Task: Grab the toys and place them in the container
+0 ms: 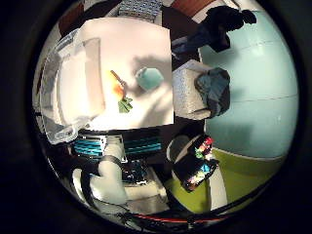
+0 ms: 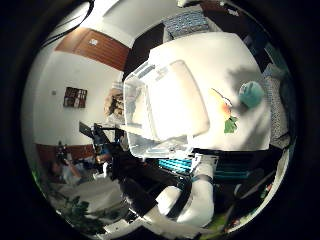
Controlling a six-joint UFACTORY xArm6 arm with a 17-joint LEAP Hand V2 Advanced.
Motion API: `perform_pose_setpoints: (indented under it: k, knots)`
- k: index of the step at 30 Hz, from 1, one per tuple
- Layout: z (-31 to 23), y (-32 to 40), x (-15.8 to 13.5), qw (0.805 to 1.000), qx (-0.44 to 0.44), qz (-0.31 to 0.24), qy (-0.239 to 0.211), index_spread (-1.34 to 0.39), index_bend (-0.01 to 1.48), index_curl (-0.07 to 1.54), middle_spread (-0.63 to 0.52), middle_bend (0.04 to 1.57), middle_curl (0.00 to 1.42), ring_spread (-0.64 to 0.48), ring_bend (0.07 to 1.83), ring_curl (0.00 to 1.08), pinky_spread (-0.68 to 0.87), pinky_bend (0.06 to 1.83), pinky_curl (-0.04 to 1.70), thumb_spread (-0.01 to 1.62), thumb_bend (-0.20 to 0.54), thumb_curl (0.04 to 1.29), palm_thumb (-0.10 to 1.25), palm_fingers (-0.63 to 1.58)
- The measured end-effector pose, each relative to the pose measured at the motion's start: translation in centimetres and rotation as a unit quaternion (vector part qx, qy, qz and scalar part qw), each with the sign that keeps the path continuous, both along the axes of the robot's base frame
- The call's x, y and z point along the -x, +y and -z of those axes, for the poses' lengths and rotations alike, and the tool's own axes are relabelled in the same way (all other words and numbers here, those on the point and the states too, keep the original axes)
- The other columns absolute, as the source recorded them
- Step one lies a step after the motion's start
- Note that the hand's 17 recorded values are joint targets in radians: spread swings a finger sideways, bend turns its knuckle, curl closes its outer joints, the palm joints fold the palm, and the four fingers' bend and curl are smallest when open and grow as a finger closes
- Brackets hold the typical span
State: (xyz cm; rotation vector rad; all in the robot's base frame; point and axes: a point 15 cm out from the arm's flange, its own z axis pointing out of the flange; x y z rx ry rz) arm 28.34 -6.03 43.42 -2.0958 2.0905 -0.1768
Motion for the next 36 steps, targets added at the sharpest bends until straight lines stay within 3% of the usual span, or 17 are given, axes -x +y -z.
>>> perform_pose_setpoints:
  k: [10,18,25,36]
  knots:
    - [1.1,-6.1,-4.1,0.999,0.012,0.047,0.008,-0.39,0.16,0.27,0.11,0.19,0.30,0.26,0.23,0.26,0.45,0.45,0.32,0.90,-0.032,0.28,0.14,0.05]
    - [5.2,-9.3,-7.8,0.997,-0.001,0.073,0.036,-0.37,0.15,0.26,0.11,0.19,0.31,0.26,0.24,0.27,0.45,0.47,0.32,0.91,-0.029,0.29,0.14,0.03]
    - [9.7,-11.5,-8.6,0.992,-0.022,0.092,0.084,-0.35,0.15,0.25,0.11,0.20,0.32,0.26,0.24,0.27,0.44,0.47,0.32,0.93,-0.030,0.29,0.15,0.02]
    - [14.3,-14.0,-10.5,0.989,-0.027,0.103,0.100,-0.35,0.16,0.26,0.13,0.19,0.31,0.26,0.25,0.27,0.44,0.48,0.32,0.94,-0.030,0.29,0.16,0.00]
